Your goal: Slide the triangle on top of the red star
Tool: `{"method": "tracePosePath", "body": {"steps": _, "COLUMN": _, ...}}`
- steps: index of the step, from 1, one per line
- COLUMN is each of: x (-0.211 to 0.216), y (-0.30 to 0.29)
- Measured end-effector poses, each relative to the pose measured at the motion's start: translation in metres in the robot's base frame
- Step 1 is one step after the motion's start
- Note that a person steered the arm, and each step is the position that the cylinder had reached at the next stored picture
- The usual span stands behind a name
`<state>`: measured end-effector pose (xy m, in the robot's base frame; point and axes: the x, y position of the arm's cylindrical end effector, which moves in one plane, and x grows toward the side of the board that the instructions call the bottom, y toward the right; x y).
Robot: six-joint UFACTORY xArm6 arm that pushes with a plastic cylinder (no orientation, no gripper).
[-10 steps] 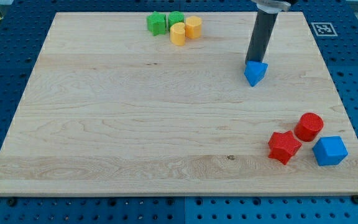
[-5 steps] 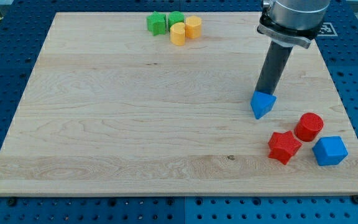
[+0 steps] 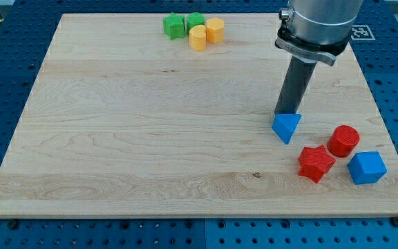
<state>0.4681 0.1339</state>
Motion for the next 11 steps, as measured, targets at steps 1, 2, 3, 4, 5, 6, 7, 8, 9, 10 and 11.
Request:
{"method": "tracePosePath", "body": {"steps": 1, "x": 0.017, "y": -0.017}}
{"method": "tracePosePath", "body": {"steps": 2, "x": 0.019, "y": -0.037}}
{"method": "tracePosePath", "body": {"steps": 3, "x": 0.027, "y": -0.052}}
{"method": "tracePosePath", "body": {"steps": 4, "x": 0.039, "y": -0.055}}
{"method": "tracePosePath", "body": {"steps": 5, "x": 0.039, "y": -0.052}}
{"method": "tracePosePath", "body": {"steps": 6, "x": 0.03, "y": -0.036}}
{"method": "tracePosePath", "body": {"steps": 7, "x": 0.029, "y": -0.011}}
{"method": "tracePosePath", "body": {"steps": 8, "x": 0.04, "y": 0.003}}
{"method": "tracePosePath", "body": {"steps": 9, "x": 0.052, "y": 0.017}}
{"method": "tracePosePath", "body": {"steps": 10, "x": 0.053, "y": 0.018}}
{"method": "tracePosePath", "body": {"steps": 11, "x": 0.023, "y": -0.045}}
